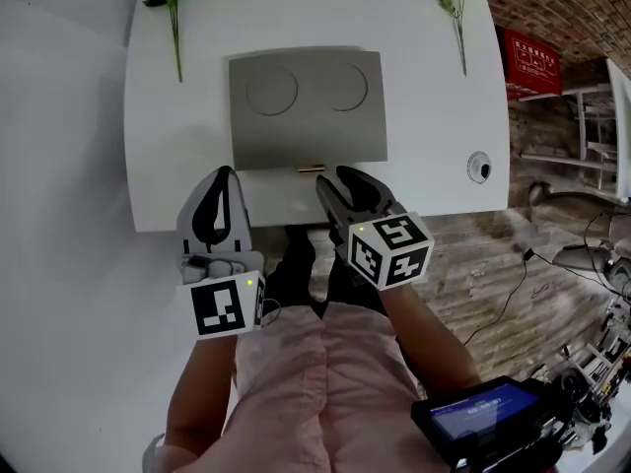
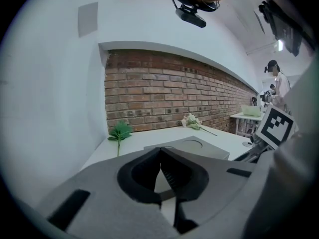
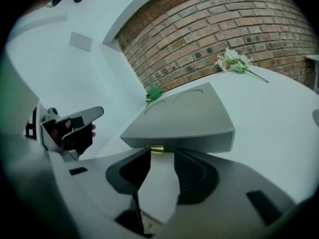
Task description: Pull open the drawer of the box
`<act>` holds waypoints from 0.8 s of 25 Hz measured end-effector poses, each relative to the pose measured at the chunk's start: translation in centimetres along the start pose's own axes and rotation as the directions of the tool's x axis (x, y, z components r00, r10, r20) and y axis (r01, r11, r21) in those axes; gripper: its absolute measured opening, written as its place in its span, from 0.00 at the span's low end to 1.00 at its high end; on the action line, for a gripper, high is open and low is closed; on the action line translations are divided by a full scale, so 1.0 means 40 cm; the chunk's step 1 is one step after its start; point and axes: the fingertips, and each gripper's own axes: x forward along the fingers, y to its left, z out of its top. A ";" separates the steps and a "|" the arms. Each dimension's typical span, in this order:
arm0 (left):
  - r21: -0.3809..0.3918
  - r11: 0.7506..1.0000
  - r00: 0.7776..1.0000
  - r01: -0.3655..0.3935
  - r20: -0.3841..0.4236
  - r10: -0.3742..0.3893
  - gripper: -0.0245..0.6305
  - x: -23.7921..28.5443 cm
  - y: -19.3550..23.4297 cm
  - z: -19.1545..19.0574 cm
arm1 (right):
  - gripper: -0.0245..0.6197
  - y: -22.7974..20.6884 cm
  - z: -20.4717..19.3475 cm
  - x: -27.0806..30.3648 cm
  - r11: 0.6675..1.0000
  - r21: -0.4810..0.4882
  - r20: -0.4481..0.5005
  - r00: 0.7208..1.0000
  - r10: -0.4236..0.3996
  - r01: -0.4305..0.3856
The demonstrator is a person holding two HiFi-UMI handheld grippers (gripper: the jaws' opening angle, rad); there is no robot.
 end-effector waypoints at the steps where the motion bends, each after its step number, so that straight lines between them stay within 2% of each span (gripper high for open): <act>1: 0.000 1.000 1.000 -0.001 -0.003 0.001 0.05 0.003 0.000 -0.005 | 0.28 -0.003 0.000 0.004 1.000 0.020 -0.005 1.000 0.009 -0.009; 8: -0.001 1.000 1.000 -0.008 -0.016 0.008 0.05 0.023 0.002 -0.025 | 0.27 -0.001 0.001 0.028 0.983 0.155 -0.052 0.993 0.104 -0.095; 20: -0.008 0.999 0.999 -0.051 -0.009 0.051 0.05 0.001 0.044 0.006 | 0.25 0.032 -0.015 0.065 0.911 0.379 -0.141 0.963 0.228 -0.161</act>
